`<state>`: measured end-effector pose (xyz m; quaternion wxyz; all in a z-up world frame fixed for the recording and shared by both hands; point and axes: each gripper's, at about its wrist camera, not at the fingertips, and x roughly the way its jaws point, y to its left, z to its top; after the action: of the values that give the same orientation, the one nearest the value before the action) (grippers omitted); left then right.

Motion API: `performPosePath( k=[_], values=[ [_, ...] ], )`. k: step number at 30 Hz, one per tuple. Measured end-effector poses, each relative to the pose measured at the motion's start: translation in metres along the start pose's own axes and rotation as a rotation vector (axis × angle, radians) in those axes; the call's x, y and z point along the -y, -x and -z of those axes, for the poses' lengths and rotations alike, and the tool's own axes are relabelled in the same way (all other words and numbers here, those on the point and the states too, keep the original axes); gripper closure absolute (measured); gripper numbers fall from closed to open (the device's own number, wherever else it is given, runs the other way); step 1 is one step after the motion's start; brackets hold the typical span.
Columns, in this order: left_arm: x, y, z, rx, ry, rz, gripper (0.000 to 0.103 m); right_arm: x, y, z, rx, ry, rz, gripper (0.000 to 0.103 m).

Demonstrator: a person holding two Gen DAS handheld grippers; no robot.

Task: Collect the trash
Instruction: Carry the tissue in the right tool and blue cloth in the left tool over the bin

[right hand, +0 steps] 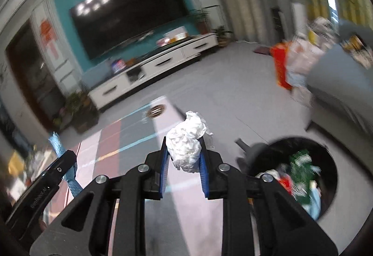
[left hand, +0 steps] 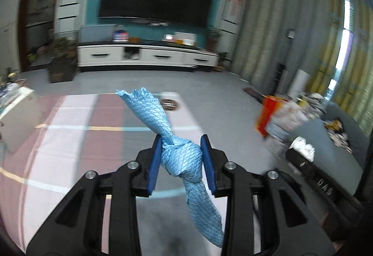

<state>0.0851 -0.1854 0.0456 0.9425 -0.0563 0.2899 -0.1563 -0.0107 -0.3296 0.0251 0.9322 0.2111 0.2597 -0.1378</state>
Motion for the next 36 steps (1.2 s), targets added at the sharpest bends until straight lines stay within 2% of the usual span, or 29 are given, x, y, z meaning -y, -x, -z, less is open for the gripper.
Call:
performPosePath(
  k=[5, 7, 12, 15, 19, 24, 28, 36],
  values=[
    [0.049, -0.009, 0.014, -0.035, -0.032, 0.087, 0.069, 0.066, 0.018, 0.012, 0.039, -0.126, 0.099, 0.079],
    [0.065, -0.014, 0.017, -0.039, -0.035, 0.1, 0.069, 0.093, 0.026, 0.014, 0.081, -0.17, 0.139, 0.079],
    [0.117, -0.03, 0.034, -0.099, -0.091, 0.201, 0.069, 0.144, 0.034, 0.024, 0.079, -0.247, 0.211, 0.079],
    [0.142, -0.042, 0.049, -0.129, -0.13, 0.221, 0.068, 0.165, 0.034, 0.03, 0.068, -0.295, 0.247, 0.079],
    [0.168, -0.066, 0.064, -0.174, -0.11, 0.229, 0.068, 0.177, 0.037, 0.034, 0.06, -0.314, 0.318, 0.079],
    [0.19, -0.095, 0.09, -0.258, -0.133, 0.281, 0.068, 0.197, 0.041, 0.041, 0.069, -0.362, 0.323, 0.079],
    [0.194, -0.117, 0.115, -0.318, -0.135, 0.275, 0.068, 0.2, 0.031, 0.044, 0.041, -0.364, 0.32, 0.079],
    [0.199, -0.137, 0.135, -0.387, -0.169, 0.279, 0.068, 0.209, 0.012, 0.051, -0.027, -0.399, 0.309, 0.079]
  ],
)
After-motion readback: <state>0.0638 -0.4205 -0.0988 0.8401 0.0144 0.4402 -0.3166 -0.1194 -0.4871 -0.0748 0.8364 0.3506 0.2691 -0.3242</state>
